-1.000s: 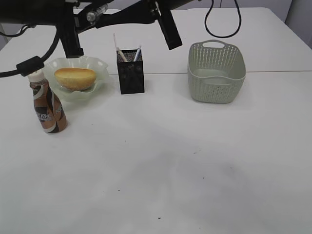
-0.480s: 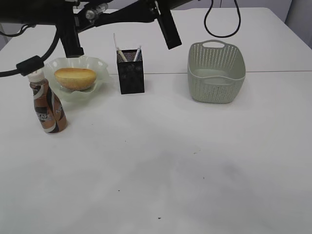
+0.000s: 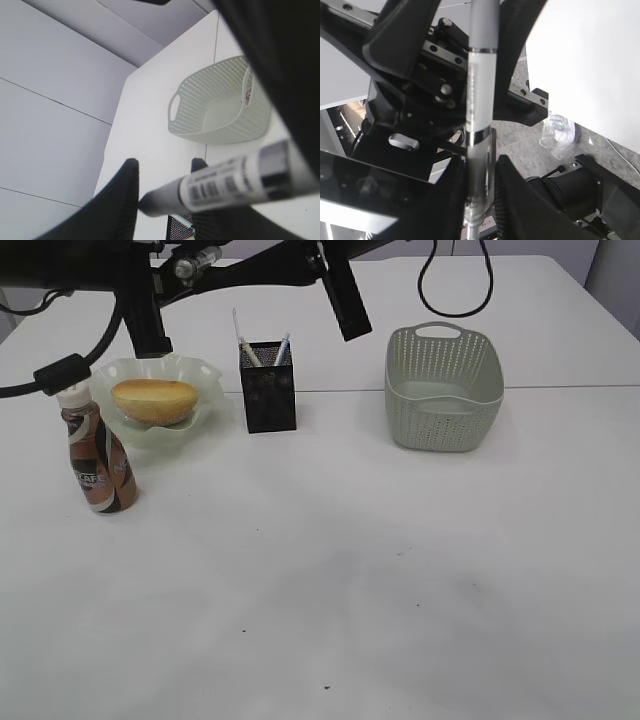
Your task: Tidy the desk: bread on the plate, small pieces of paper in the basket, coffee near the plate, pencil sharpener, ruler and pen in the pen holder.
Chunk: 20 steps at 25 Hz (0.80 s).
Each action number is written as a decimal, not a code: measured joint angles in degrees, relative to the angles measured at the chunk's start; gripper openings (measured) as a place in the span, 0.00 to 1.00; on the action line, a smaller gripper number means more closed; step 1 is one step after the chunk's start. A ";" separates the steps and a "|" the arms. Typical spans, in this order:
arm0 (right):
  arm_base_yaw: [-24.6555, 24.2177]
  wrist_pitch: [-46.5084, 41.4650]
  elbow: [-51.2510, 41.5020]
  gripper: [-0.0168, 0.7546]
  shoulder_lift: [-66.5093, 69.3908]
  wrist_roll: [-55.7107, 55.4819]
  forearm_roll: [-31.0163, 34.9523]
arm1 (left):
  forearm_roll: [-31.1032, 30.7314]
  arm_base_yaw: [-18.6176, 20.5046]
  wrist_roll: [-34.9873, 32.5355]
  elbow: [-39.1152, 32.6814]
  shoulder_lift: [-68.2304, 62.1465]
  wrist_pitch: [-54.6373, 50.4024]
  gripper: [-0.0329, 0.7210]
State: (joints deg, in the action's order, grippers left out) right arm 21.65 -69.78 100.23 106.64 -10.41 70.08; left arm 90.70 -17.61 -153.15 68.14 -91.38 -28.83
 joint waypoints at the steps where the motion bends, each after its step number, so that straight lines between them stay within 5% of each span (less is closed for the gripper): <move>1: 0.00 0.00 0.00 0.18 0.00 0.00 0.00 | 0.00 0.00 0.00 0.00 0.00 0.00 0.37; 20: 0.00 0.00 0.00 0.18 0.00 0.00 0.23 | 1.16 0.00 0.00 0.00 0.00 0.00 0.37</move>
State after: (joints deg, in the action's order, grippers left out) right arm 21.65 -69.78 100.23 106.64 -10.41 70.31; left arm 91.86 -17.61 -153.15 68.14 -91.38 -28.83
